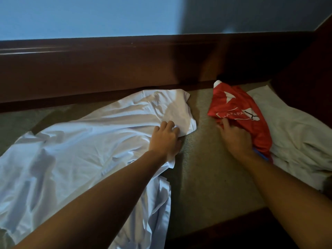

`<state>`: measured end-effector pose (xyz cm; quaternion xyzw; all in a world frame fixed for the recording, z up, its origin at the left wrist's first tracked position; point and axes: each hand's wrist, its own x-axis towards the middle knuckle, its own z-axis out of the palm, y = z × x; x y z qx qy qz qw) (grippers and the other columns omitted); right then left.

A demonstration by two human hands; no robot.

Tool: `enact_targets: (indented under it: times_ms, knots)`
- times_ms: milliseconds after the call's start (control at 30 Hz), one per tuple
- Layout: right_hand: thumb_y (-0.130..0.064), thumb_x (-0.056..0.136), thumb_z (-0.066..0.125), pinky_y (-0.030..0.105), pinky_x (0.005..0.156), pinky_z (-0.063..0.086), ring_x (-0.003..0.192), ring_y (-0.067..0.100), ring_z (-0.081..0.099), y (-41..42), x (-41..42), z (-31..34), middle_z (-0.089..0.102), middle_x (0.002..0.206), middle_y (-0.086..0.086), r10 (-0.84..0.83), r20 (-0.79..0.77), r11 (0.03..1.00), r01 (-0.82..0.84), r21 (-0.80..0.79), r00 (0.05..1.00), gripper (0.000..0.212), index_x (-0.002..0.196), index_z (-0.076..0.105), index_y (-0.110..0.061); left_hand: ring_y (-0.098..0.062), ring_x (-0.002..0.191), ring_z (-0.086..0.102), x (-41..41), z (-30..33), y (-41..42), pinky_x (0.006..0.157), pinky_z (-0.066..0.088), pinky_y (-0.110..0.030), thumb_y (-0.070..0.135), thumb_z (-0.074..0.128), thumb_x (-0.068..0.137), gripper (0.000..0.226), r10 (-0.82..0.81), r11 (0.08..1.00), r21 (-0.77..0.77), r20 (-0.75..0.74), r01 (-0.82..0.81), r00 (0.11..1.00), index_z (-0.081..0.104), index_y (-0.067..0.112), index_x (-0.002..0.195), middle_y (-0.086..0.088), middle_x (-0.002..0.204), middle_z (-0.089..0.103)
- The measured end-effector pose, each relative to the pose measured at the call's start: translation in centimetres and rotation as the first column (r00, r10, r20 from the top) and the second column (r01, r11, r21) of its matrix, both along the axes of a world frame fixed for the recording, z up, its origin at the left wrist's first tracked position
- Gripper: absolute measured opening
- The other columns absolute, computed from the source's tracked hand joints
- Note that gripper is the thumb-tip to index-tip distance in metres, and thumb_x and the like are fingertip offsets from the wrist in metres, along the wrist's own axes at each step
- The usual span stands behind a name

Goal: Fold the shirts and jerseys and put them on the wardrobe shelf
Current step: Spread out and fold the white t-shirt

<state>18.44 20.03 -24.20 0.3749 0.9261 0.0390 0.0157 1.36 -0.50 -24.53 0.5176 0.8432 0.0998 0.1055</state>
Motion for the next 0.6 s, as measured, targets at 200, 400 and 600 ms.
enact_targets:
  times_ms: [200, 400, 600]
  knots:
    - [-0.021, 0.102, 0.049, 0.044, 0.080, 0.052, 0.092, 0.039, 0.065, 0.7, -0.3, 1.4, 0.067, 0.108, 0.024, -0.109, -0.036, 0.993, 0.108, -0.041, 0.993, 0.028, 0.125, 0.055, -0.007, -0.026, 0.132, 0.037, -0.2, 0.2, -0.7, 0.104, 0.035, -0.039, 0.046, 0.046, 0.100, 0.046, -0.034, 0.999, 0.014, 0.000, 0.034, 0.999, 0.054, 0.022, 0.139, -0.004, 0.146, 0.042]
    - [-0.052, 0.100, 0.050, 0.046, 0.094, 0.051, 0.113, 0.037, 0.061, -8.2, -5.4, 0.2, 0.061, 0.128, 0.017, -0.125, -0.165, 0.867, 0.026, -0.498, 0.978, 0.051, 0.136, 0.058, -0.018, -0.025, 0.120, 0.042, -0.3, -0.1, -0.2, 0.098, 0.043, -0.037, 0.044, 0.051, 0.099, 0.040, 0.004, 1.000, 0.030, 0.013, -0.005, 1.000, 0.059, 0.023, 0.133, -0.004, 0.132, 0.046]
    - [-0.019, 0.088, 0.077, 0.023, 0.058, 0.049, 0.072, 0.015, 0.060, -9.2, -6.7, 0.6, 0.065, 0.093, 0.005, -0.592, -0.391, 0.571, 0.024, -0.821, 0.705, 0.023, 0.101, 0.060, -0.010, -0.024, 0.104, 0.049, 0.1, -0.2, -0.2, 0.087, 0.044, -0.035, 0.034, 0.052, 0.098, 0.030, 0.015, 0.997, 0.070, -0.033, -0.013, 0.999, 0.064, 0.021, 0.122, -0.003, 0.111, 0.054]
